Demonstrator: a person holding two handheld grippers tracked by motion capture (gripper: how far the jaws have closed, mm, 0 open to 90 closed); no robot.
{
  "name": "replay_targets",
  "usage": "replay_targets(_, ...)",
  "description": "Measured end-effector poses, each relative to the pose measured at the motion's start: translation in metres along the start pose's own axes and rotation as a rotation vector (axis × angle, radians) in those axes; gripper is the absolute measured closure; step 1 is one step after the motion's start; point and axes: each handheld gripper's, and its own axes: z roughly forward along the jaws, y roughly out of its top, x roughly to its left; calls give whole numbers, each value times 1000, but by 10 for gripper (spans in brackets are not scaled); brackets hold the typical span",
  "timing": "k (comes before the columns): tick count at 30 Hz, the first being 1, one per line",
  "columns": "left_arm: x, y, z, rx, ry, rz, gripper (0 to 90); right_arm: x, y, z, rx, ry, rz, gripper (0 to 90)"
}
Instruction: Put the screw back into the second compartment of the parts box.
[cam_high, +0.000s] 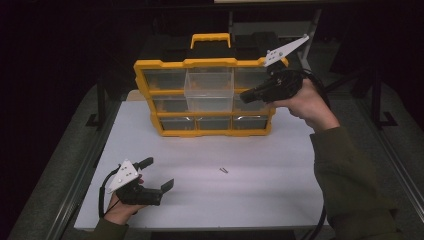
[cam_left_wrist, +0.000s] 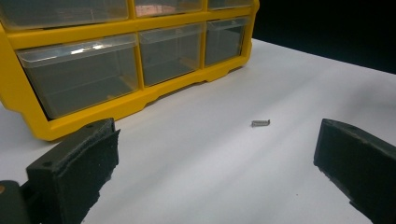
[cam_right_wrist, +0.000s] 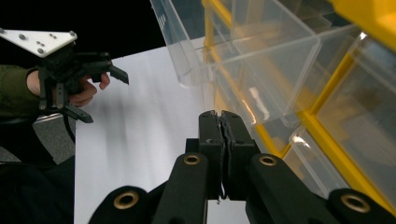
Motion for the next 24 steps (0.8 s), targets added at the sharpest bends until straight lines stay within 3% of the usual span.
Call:
replay_targets(11,0,0,0,5,1,1,0,-1,19,-16,-44,-5,-18,869)
replay_targets(24,0,1,-1,9,2,-2,0,-1,45,-16,-76,-15,-35,868)
